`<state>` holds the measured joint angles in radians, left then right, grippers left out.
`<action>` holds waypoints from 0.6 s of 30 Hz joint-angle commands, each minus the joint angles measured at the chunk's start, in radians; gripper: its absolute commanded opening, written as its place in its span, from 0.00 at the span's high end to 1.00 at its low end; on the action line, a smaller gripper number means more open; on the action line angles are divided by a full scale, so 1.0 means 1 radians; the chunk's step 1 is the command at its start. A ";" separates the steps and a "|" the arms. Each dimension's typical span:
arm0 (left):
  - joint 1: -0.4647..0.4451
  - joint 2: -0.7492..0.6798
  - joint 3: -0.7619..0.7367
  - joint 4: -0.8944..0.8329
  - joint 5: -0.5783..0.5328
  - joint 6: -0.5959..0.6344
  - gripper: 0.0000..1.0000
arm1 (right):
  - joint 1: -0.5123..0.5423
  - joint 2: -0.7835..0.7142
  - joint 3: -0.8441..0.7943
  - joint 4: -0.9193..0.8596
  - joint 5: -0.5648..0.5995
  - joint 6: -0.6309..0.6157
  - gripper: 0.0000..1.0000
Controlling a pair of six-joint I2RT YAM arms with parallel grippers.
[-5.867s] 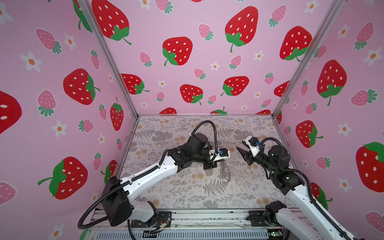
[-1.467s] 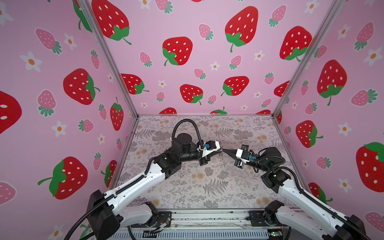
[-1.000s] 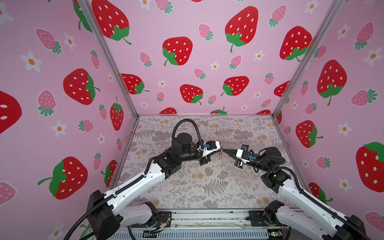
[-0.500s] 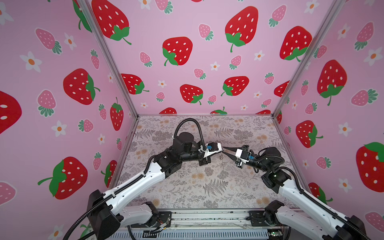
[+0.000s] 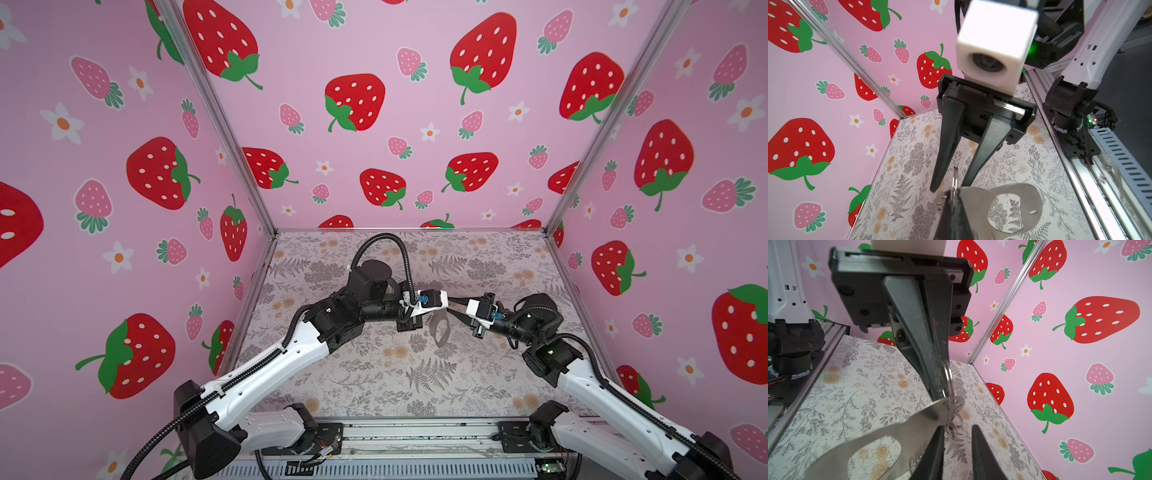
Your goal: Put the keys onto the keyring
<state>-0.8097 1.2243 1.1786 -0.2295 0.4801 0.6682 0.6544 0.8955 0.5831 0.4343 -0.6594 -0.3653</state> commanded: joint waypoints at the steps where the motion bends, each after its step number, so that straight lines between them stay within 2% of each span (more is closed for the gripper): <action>1: -0.004 0.011 0.046 -0.026 0.019 0.047 1.00 | 0.007 -0.006 0.033 -0.002 -0.034 -0.007 0.76; 18: -0.006 0.017 0.052 -0.042 -0.012 0.095 1.00 | 0.007 -0.025 0.035 0.003 -0.078 0.006 0.78</action>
<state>-0.8101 1.2362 1.1816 -0.2646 0.4702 0.7280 0.6544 0.8814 0.5842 0.4320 -0.6964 -0.3603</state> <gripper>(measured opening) 0.049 0.223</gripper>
